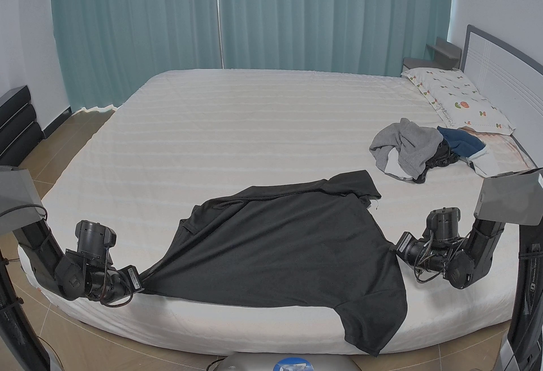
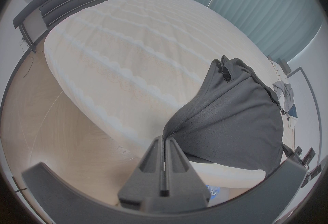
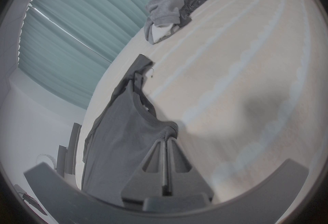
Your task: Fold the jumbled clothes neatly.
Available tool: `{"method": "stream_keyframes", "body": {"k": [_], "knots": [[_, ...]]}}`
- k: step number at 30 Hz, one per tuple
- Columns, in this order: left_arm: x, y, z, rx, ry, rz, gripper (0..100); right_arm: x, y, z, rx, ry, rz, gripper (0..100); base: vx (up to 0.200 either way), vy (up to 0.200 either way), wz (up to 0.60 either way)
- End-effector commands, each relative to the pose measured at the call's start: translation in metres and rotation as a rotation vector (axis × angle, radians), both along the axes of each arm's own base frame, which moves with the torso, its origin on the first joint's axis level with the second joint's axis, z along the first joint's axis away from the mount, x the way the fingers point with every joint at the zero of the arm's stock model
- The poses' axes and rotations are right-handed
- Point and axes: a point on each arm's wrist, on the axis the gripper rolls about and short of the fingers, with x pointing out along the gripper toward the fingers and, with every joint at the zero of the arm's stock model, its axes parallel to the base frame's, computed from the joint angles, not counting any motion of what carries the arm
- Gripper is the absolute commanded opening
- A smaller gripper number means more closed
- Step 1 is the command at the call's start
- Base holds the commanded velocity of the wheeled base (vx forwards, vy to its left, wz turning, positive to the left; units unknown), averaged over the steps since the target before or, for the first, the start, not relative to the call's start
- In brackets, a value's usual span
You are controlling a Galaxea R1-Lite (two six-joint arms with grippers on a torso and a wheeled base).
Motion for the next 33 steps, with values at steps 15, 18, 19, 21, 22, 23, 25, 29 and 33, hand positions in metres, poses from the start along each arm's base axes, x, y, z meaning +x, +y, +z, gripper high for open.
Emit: {"method": "stream_keyframes", "body": {"k": [15,18,19,21,22,23,25,29,33], "knots": [[0.003,0.022,0.006,0.033,-0.025,0.053,0,0.053,0.026,0.009,-0.029,-0.078,0.056,0,0.0,0.0,0.0],[0.002,0.022,0.005,0.031,-0.025,0.053,0,0.055,0.029,0.005,-0.029,-0.077,0.064,100,0.0,0.0,0.0],[0.002,0.022,0.005,0.031,-0.025,0.053,0,0.055,0.029,0.005,-0.029,-0.077,0.064,100,0.0,0.0,0.0],[0.002,0.022,0.005,0.026,-0.022,0.049,0,0.052,0.027,0.005,-0.031,-0.074,0.064,100,0.0,0.0,0.0],[0.003,0.022,0.005,0.025,-0.028,0.048,0,0.051,0.025,0.006,-0.036,-0.076,0.061,100,0.0,0.0,0.0],[0.003,0.022,0.005,0.025,-0.028,0.048,0,0.05,0.025,0.007,-0.036,-0.076,0.061,100,0.0,0.0,0.0],[0.003,0.02,0.005,0.012,-0.03,0.037,0,0.043,0.014,0.021,-0.031,-0.101,0.048,100,0.0,0.0,0.0],[0.002,0.019,0.004,-0.022,-0.026,0.02,0,0.021,0.002,0.029,-0.019,-0.066,0.058,100,0.0,0.0,0.0],[0.0,0.019,0.004,-0.021,-0.019,0.015,0,-0.013,-0.001,0.023,-0.023,0.011,0.109,100,0.0,0.0,0.0]]}}
